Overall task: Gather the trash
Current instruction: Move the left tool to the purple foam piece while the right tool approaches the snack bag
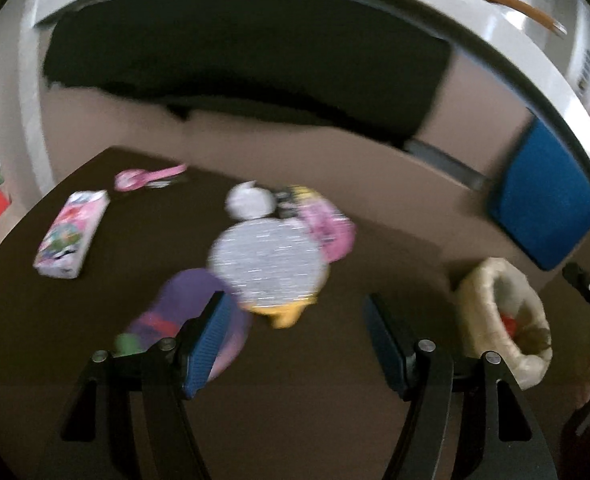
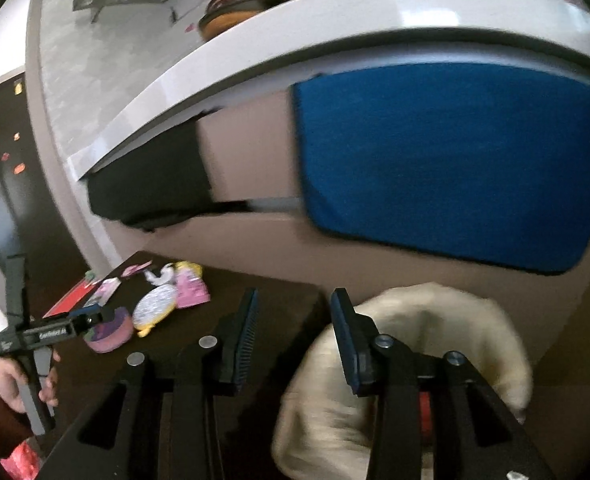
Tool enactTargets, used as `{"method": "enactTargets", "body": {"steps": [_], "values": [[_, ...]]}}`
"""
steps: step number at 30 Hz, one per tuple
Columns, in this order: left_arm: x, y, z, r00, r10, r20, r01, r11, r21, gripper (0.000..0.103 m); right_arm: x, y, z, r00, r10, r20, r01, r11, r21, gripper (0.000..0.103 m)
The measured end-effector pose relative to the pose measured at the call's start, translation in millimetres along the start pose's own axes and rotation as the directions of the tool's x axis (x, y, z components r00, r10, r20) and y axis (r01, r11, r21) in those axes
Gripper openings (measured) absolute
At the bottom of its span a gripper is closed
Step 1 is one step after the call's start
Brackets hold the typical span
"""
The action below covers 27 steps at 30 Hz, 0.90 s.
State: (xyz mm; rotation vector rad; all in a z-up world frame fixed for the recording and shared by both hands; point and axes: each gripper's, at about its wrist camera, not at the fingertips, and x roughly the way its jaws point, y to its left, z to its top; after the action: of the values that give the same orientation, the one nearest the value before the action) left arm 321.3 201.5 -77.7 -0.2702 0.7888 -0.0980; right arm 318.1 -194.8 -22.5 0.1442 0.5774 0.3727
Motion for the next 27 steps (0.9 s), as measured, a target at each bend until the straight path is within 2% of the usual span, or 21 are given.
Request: {"method": "enactTargets", "body": {"steps": [6,11,18,22,27], "values": [[17,68,-1,0.998,0.006,-0.061,-0.012,0.996,-0.093,0.069,36,36,-12,0.995,0.042,-0.086,-0.044,0.999,-0.023,0.035],[35,95,-8,0.993,-0.033,-0.116,0.016,0.990,-0.141,0.069,54,58,-20,0.989,0.053,-0.138,-0.059,0.997,-0.042,0.035],[44,88,-18,0.986,-0.083,-0.145,0.067,0.992,-0.111,0.069,62,71,-29,0.983,0.052,-0.174,-0.062,0.997,-0.051,0.035],[37,71,-24,0.992,-0.033,-0.122,0.029,0.999,-0.034,0.069,64,73,-33,0.981,0.057,-0.185,-0.067,0.997,-0.047,0.035],[35,73,-29,0.993,-0.025,-0.112,0.013,0.994,-0.105,0.068,67,70,-37,0.978,0.073,-0.195,-0.080,0.996,-0.026,0.035]]}}
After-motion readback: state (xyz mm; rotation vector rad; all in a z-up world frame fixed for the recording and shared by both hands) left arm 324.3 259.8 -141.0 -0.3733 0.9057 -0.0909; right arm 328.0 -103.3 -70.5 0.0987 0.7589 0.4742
